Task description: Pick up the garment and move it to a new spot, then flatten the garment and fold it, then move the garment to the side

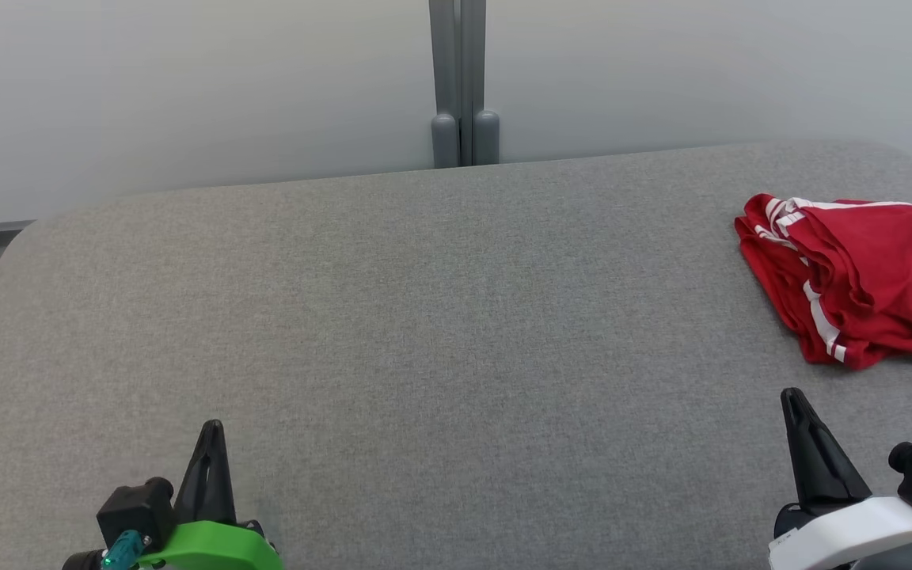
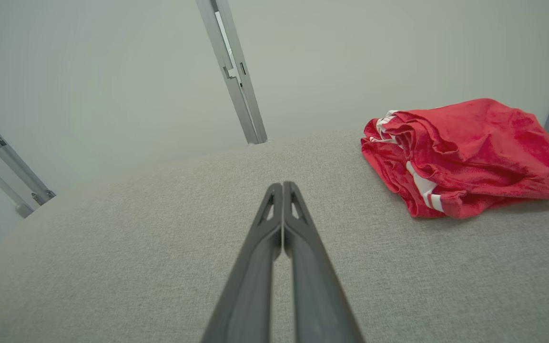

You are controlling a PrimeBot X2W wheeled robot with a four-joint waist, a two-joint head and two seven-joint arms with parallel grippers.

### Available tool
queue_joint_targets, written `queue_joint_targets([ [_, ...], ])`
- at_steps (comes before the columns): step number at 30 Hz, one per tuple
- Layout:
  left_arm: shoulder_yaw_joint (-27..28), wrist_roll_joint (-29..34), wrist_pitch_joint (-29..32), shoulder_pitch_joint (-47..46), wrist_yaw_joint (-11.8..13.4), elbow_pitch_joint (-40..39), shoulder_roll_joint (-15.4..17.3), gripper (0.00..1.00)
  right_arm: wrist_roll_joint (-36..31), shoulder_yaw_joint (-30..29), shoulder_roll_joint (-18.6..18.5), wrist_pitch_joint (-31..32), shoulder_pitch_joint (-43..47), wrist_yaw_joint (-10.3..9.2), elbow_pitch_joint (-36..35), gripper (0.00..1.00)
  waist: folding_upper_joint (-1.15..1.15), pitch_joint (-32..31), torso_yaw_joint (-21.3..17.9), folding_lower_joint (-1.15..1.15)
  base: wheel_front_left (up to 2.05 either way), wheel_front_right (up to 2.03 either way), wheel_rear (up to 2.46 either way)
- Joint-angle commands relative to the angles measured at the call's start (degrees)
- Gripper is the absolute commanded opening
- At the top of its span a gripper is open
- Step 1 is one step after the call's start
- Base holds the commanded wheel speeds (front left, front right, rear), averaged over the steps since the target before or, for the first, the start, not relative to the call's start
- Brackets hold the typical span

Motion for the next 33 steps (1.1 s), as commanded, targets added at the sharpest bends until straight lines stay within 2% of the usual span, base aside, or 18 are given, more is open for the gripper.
queue_joint_targets([
  [1,1.0,-2.7,0.6,-1.1,-0.5,-0.7,0.1,0.0,2.9,-0.2,-0.4,0.3,-1.8,-0.01,-0.1,0.0,0.0,0.0,0.0,0.0,0.0,0.0,0.0],
  [16,4.3,-16.6,4.4,-2.6,-3.2,-0.5,-1.0,0.0,17.6,-0.3,-0.1,1.8,-4.9,-0.02,3.7,0.0,0.0,0.2,-0.1,0.0,0.0,0.0,0.0],
  [33,7.4,-29.6,7.9,-3.9,-5.8,-0.2,-2.1,0.0,31.1,-0.7,0.3,3.4,-7.7,-0.03,7.1,0.0,0.0,0.4,-0.1,0.0,0.0,0.0,0.0],
])
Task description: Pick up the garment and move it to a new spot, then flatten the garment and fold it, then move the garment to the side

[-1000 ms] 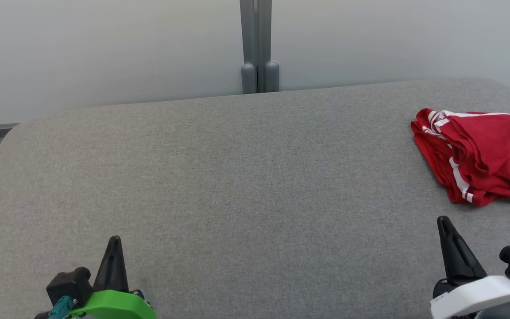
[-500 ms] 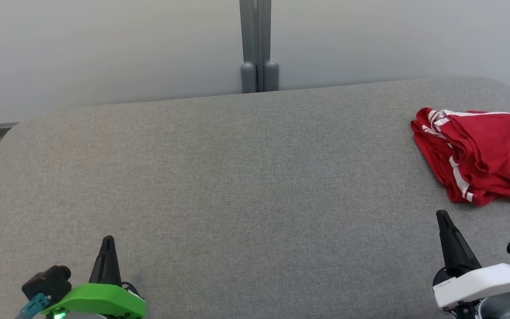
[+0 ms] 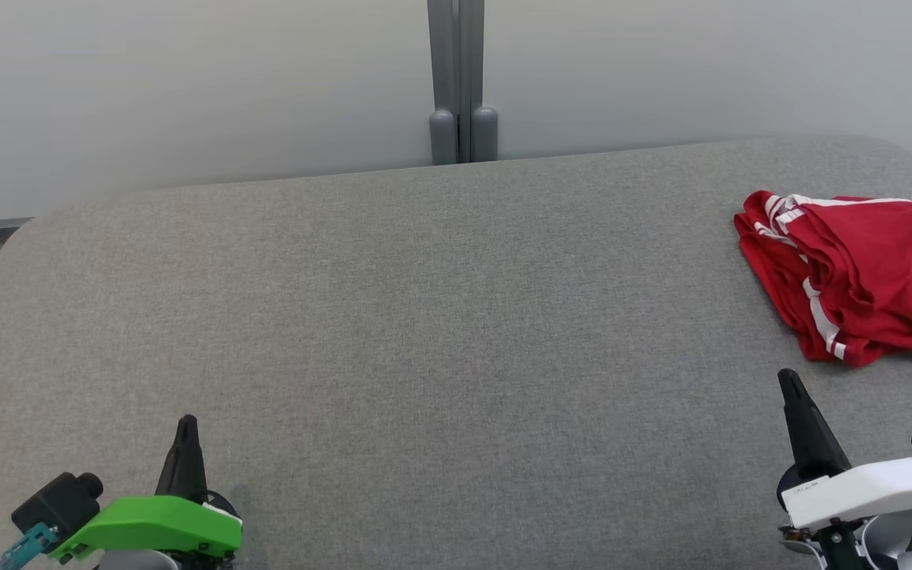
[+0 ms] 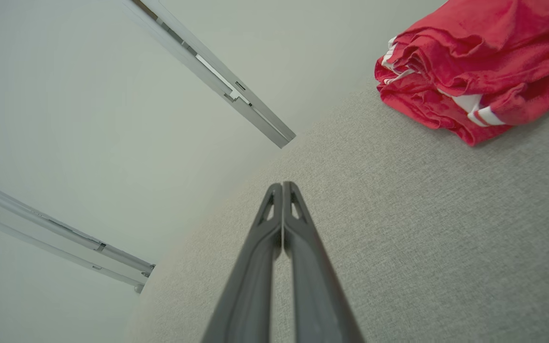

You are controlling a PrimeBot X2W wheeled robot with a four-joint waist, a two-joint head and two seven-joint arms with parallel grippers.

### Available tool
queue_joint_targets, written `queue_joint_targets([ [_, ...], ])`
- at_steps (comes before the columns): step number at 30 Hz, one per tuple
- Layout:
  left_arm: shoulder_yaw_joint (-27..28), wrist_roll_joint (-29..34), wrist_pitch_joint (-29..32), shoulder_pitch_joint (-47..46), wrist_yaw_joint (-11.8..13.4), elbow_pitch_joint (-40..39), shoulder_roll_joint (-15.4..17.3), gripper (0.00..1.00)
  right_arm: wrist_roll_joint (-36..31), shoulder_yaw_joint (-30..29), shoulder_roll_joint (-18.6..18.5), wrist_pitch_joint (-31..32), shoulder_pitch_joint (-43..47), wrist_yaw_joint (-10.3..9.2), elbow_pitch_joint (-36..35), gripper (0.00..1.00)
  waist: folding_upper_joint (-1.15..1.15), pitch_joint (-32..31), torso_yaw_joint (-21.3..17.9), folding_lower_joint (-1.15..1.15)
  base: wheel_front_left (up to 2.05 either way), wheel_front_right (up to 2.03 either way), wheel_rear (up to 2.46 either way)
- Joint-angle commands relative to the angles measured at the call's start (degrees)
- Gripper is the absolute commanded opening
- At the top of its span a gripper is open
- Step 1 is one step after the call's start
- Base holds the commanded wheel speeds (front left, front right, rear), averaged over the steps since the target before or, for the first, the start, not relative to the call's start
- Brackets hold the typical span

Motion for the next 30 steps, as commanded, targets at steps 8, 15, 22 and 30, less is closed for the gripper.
queue_joint_targets([
  [8,1.8,-6.5,1.7,-2.5,-1.6,-0.4,-0.4,0.0,6.7,-0.5,0.0,0.9,-2.7,-0.02,1.1,0.0,0.0,0.1,0.0,0.0,0.0,0.0,0.0],
  [15,2.9,-11.0,2.9,-3.0,-2.4,-0.3,-0.7,0.0,11.3,-0.7,0.2,1.5,-3.6,-0.03,2.3,0.0,0.0,0.2,-0.1,0.0,0.0,0.0,0.0],
  [22,3.8,-15.0,4.0,-3.3,-3.2,-0.2,-1.1,0.0,15.4,-0.9,0.5,2.1,-4.5,-0.03,3.4,0.0,0.0,0.2,-0.1,0.0,0.0,0.0,0.0],
  [30,5.0,-19.5,5.3,-3.7,-4.1,-0.1,-1.4,0.0,20.0,-1.2,0.7,2.8,-5.4,-0.03,4.6,0.0,0.0,0.3,-0.1,0.0,0.0,0.0,0.0],
])
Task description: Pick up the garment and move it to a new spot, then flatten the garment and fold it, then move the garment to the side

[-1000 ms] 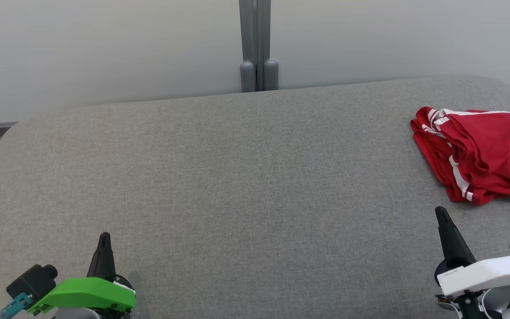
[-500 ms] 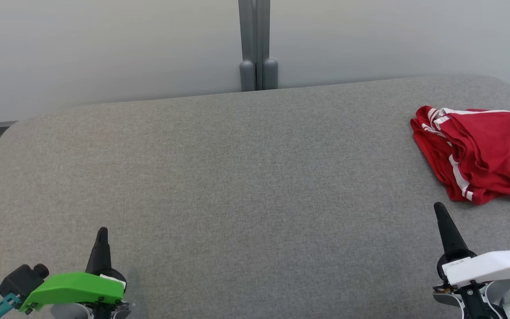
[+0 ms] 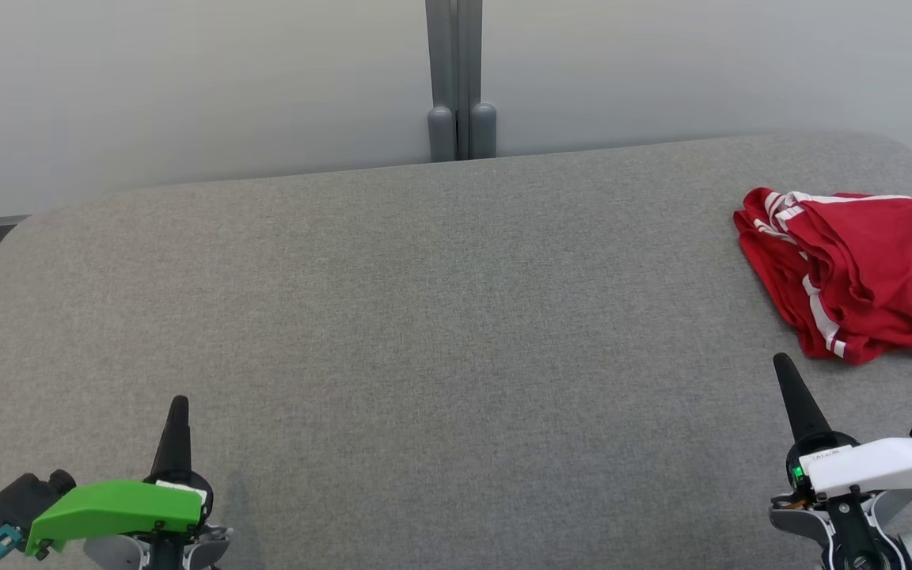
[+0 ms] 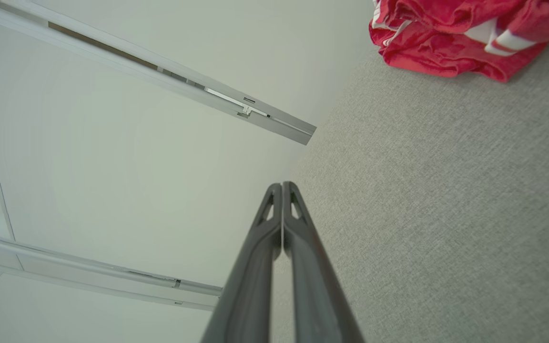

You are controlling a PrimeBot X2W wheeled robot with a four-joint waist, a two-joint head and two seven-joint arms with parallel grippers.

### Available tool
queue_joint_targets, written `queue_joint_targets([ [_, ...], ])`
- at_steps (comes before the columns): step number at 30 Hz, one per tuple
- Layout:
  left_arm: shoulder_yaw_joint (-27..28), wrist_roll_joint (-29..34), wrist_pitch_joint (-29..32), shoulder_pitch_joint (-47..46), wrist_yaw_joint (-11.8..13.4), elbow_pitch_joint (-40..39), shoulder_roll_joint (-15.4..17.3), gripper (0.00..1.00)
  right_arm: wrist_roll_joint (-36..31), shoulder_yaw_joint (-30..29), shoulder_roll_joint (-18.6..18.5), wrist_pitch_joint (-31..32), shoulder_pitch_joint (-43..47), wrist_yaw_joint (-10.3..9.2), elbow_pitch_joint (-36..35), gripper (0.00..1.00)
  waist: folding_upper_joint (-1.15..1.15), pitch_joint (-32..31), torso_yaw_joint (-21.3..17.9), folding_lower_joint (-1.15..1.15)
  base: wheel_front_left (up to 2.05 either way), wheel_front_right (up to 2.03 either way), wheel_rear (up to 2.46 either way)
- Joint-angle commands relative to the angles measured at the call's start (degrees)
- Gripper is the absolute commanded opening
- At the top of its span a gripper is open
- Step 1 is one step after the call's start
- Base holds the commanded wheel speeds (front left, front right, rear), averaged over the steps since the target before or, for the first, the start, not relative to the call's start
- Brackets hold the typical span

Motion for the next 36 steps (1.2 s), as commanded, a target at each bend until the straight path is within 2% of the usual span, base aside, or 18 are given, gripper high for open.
queue_joint_targets([
  [1,0.6,-1.5,0.4,-1.5,-0.6,-0.3,0.0,0.0,1.5,-0.3,0.0,0.3,-1.2,-0.02,0.0,0.0,0.0,0.0,0.0,0.0,0.0,0.0,0.0],
  [36,4.4,-17.6,4.8,-3.0,-3.7,0.1,-1.3,0.0,17.6,-1.5,1.1,3.0,-4.7,-0.02,4.4,0.0,0.0,0.4,-0.2,0.0,0.0,0.0,0.0],
])
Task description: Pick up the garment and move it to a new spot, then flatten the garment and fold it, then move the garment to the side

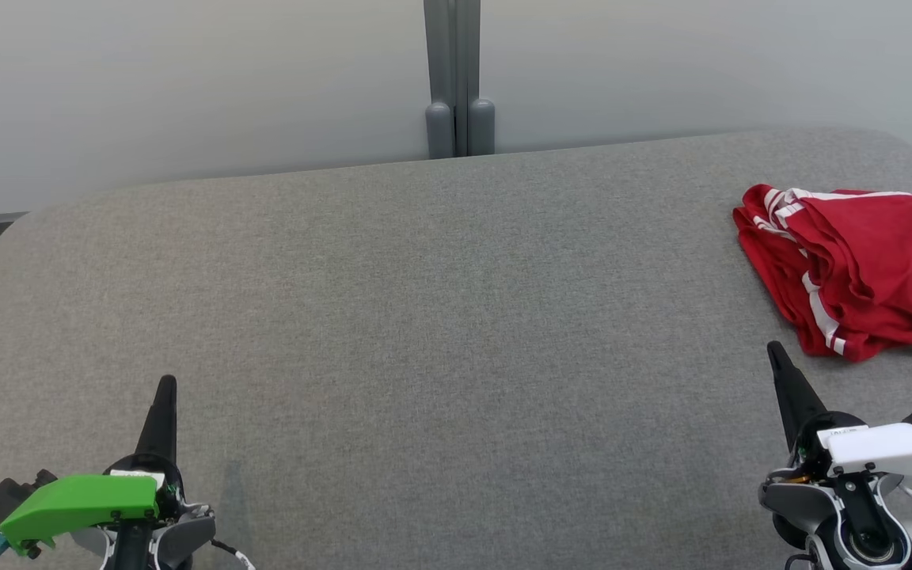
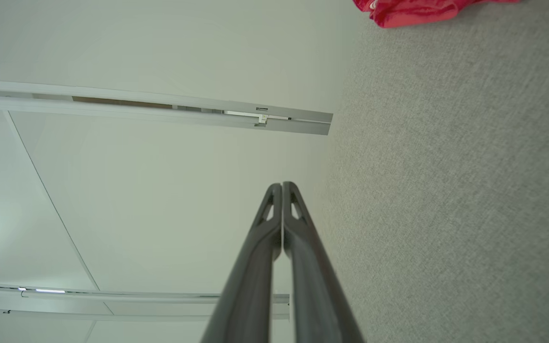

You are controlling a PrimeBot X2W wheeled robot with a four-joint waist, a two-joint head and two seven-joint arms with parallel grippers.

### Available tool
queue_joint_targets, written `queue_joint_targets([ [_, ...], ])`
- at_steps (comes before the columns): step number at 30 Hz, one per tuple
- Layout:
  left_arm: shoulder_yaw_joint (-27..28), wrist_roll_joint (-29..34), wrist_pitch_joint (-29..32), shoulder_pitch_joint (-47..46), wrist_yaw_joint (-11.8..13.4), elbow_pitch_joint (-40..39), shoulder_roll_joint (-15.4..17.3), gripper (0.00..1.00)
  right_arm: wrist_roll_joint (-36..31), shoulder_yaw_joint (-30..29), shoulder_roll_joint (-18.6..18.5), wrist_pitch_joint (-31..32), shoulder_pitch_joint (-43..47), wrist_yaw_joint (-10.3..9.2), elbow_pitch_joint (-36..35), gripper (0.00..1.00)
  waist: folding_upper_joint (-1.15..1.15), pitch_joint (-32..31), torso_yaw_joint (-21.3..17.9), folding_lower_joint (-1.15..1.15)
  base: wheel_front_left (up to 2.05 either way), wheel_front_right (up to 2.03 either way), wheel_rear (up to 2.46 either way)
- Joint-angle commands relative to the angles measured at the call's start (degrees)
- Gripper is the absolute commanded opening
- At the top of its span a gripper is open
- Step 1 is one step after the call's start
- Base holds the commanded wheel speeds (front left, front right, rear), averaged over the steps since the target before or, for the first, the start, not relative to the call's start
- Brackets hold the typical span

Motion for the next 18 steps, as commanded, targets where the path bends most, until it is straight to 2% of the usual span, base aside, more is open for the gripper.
queue_joint_targets([
  [1,0.4,-1.3,0.4,-1.3,-0.5,0.0,0.0,0.0,1.4,-0.2,0.0,0.4,-1.2,0.03,0.2,0.0,0.0,0.0,0.0,0.0,0.0,0.0,0.0],
  [18,1.9,-7.7,2.1,-1.8,-1.7,0.1,-0.5,0.0,7.6,-0.8,0.5,1.4,-2.4,0.02,1.9,0.0,0.0,0.2,-0.1,0.0,0.0,0.0,0.0],
])
